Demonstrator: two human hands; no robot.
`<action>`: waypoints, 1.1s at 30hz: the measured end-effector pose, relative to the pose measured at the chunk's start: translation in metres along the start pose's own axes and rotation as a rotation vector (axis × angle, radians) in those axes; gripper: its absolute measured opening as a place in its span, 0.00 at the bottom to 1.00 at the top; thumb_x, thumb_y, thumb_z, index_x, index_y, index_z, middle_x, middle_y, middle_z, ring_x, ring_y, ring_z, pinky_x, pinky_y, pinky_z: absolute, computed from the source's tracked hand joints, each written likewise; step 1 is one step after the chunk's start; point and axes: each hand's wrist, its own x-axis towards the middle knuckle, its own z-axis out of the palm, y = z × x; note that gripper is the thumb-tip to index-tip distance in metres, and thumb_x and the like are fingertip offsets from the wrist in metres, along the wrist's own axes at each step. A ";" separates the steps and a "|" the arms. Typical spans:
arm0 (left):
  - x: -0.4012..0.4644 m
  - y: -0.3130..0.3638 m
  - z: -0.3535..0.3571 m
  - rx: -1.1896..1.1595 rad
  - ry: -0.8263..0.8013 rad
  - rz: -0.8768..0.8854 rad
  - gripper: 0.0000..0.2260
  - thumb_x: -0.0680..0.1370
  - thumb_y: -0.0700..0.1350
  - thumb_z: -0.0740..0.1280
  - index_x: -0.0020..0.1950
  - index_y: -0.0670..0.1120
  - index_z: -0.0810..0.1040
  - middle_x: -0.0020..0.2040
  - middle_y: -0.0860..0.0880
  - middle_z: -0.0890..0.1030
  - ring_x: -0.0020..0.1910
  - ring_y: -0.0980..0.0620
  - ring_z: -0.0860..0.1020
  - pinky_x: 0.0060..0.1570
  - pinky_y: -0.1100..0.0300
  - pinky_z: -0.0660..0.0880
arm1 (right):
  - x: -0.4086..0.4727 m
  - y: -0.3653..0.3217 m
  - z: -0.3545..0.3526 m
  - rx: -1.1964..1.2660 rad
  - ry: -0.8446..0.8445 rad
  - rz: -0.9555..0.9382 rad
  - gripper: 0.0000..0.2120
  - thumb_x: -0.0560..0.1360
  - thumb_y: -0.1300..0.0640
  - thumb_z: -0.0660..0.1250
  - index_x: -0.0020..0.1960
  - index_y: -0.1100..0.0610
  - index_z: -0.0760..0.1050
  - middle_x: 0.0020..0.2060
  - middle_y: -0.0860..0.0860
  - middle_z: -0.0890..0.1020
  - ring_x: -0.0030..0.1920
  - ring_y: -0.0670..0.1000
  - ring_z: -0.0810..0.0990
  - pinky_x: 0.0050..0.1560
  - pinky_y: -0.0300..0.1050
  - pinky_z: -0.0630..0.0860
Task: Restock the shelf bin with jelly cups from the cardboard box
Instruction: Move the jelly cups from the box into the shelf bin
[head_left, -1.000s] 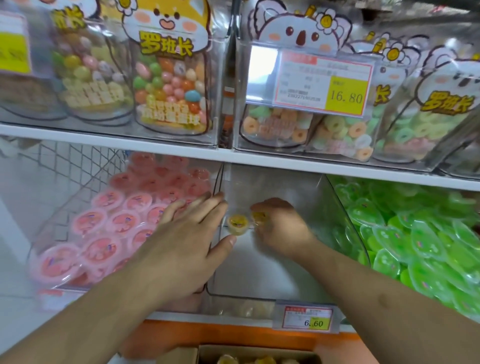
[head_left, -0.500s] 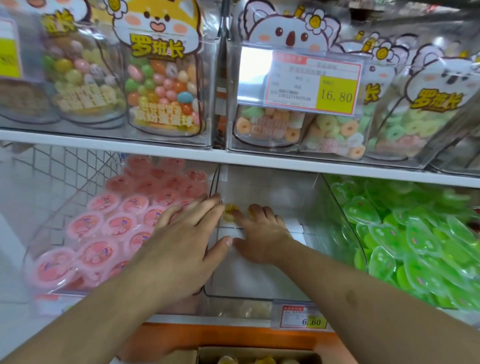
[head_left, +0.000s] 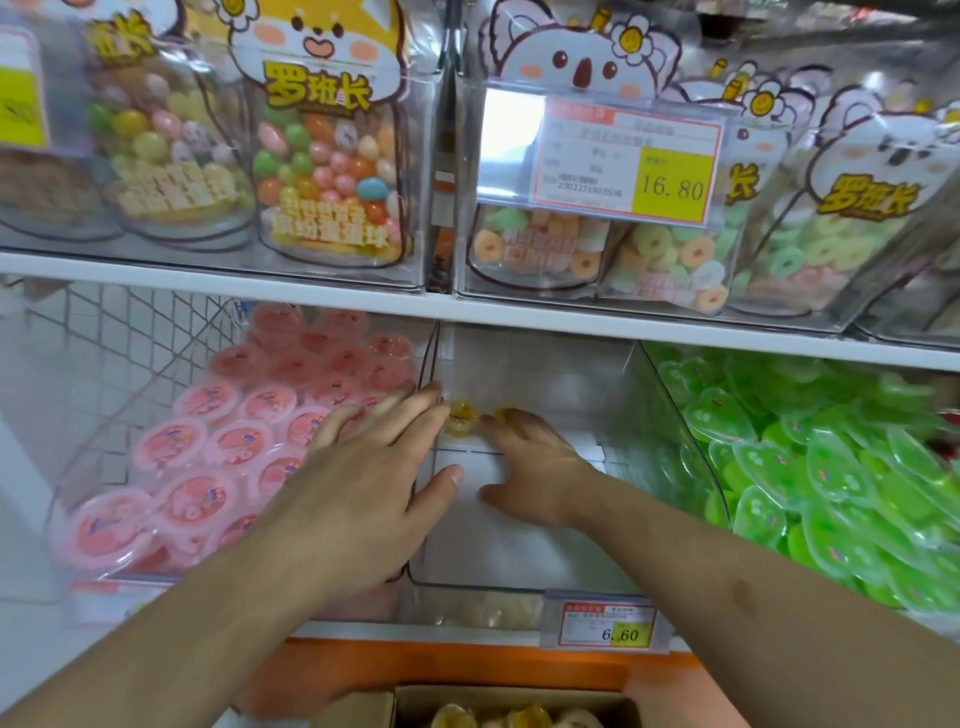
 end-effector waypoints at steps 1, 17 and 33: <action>0.000 0.000 0.000 -0.002 0.003 0.000 0.38 0.75 0.69 0.34 0.84 0.58 0.45 0.83 0.64 0.42 0.73 0.70 0.34 0.77 0.59 0.33 | 0.001 0.000 0.000 0.002 0.000 -0.004 0.43 0.73 0.40 0.70 0.81 0.38 0.52 0.82 0.49 0.54 0.82 0.51 0.50 0.80 0.51 0.56; -0.018 0.017 -0.011 -0.016 0.007 0.020 0.37 0.77 0.70 0.38 0.85 0.58 0.45 0.84 0.60 0.44 0.82 0.60 0.38 0.77 0.57 0.37 | -0.074 -0.020 -0.043 0.060 0.040 -0.057 0.41 0.78 0.41 0.69 0.84 0.44 0.51 0.82 0.47 0.56 0.82 0.50 0.51 0.81 0.46 0.53; -0.144 0.091 0.092 -0.152 -0.375 0.073 0.24 0.83 0.62 0.61 0.76 0.54 0.69 0.71 0.57 0.72 0.69 0.54 0.73 0.64 0.57 0.73 | -0.268 -0.005 0.079 0.101 -0.179 0.119 0.31 0.74 0.42 0.69 0.76 0.43 0.67 0.68 0.46 0.75 0.68 0.52 0.75 0.61 0.44 0.72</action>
